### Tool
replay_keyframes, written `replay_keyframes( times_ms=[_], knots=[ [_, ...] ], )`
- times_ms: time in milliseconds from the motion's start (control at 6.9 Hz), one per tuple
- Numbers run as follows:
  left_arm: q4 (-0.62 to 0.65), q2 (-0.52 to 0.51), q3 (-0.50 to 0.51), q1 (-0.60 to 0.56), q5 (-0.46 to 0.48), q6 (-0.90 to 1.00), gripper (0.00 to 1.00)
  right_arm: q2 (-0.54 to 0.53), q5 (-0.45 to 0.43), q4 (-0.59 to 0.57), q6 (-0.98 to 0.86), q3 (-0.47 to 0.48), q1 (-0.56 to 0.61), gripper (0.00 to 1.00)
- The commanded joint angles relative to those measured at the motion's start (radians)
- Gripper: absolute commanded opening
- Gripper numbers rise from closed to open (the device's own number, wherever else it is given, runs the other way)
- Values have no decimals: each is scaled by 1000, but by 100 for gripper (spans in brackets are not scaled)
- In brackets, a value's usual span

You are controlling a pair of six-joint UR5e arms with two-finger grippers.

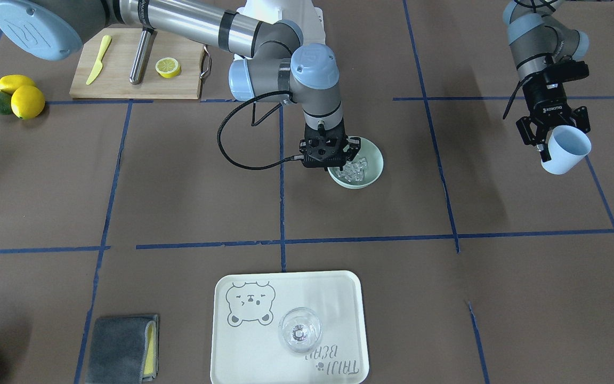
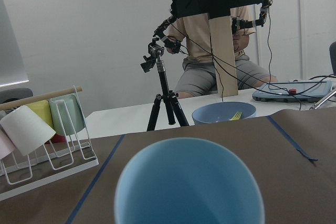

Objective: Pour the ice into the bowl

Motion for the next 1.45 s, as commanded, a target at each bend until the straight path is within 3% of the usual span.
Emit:
replay_keyframes(
  times_ms=[0, 290, 580, 725, 870, 1015, 1160, 1305],
  knots=[
    [20, -21, 25, 59, 5, -56, 0, -1, 9, 0, -1, 25, 19, 0],
    [188, -50, 26, 119, 42, -188, 0, -15, 40, -96, -1, 130, 59, 0],
    [190, -51, 23, 122, 41, -219, 3, -79, 41, -124, -1, 232, 79, 0],
    [190, -49, 25, 120, 41, -224, 50, -99, 43, -130, -1, 253, 84, 0],
    [190, -48, 26, 120, 41, -224, 77, -116, 43, -170, -2, 302, 87, 0],
    [189, -35, 37, 119, 42, -224, 83, -118, 43, -199, -4, 327, 88, 0],
    [189, -31, 57, 119, 45, -224, 96, -119, 43, -207, -4, 330, 88, 0],
    [189, -31, 63, 117, 53, -224, 99, -122, 44, -213, -5, 338, 93, 0]
  ],
)
